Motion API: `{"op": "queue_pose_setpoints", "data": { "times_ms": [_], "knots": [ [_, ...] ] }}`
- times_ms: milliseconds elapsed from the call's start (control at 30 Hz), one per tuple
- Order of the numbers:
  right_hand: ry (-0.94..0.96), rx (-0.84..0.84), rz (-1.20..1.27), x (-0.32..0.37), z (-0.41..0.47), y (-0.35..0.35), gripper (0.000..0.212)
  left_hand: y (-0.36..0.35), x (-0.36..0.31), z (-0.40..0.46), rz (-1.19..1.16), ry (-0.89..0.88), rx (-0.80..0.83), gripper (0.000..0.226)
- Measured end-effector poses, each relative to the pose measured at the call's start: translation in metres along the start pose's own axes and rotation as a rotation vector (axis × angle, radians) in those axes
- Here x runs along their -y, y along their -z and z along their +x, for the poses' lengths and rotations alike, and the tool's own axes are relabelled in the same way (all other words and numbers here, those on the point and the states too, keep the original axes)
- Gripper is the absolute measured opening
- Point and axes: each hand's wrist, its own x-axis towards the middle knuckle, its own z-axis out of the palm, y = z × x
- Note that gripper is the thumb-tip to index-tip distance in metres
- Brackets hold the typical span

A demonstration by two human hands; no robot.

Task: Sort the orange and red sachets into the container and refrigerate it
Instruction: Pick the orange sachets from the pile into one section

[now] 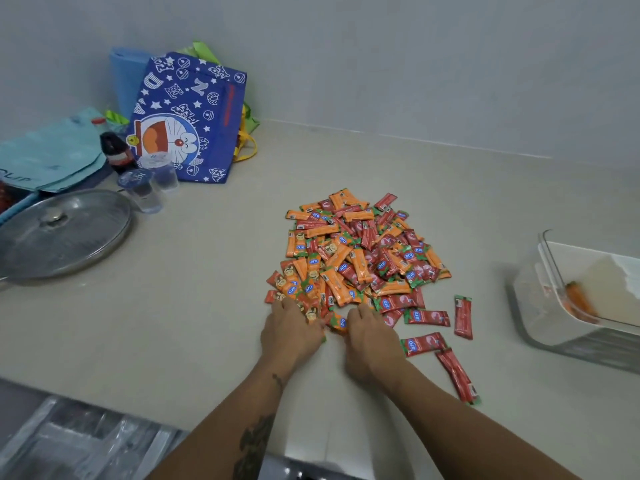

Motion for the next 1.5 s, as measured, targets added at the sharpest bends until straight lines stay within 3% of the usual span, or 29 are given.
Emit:
{"op": "queue_pose_setpoints", "data": {
  "times_ms": [133,233,400,467,567,700,833,1067,1333,1500],
  "knots": [
    [-0.032,0.036,-0.026,-0.014,0.002,0.006,0.056,-0.002,0.000,-0.002,0.075,-0.028,-0.008,0.062],
    [-0.015,0.001,-0.060,-0.015,0.002,0.006,0.052,0.002,0.002,-0.005,0.088,-0.058,-0.013,0.037],
    [0.050,0.045,-0.166,-0.013,0.002,0.001,0.047,0.009,0.022,-0.003,-0.024,-0.177,-0.086,0.017],
    [0.072,0.063,-0.144,-0.014,0.003,0.003,0.046,0.015,0.031,0.002,-0.092,-0.207,-0.146,0.024],
    [0.029,0.063,0.114,-0.013,0.007,0.008,0.044,0.030,0.034,0.012,-0.083,-0.256,-0.169,0.046],
    [-0.027,0.046,0.407,-0.007,0.017,0.022,0.030,0.045,0.032,0.031,0.011,-0.331,-0.137,0.037],
    [-0.058,0.083,0.544,-0.001,0.029,0.036,0.007,0.051,0.026,0.045,0.152,-0.377,-0.061,0.036],
    [-0.075,0.138,0.510,0.016,0.054,0.047,0.023,0.040,0.033,0.053,0.367,-0.437,0.009,0.056],
    [-0.201,0.038,0.314,0.051,0.077,0.027,0.048,0.024,0.054,0.044,0.387,-0.384,-0.158,0.034],
    [-0.218,-0.022,0.243,0.061,0.080,0.016,0.034,0.022,0.061,0.032,0.430,-0.376,-0.243,0.026]
  ]
}}
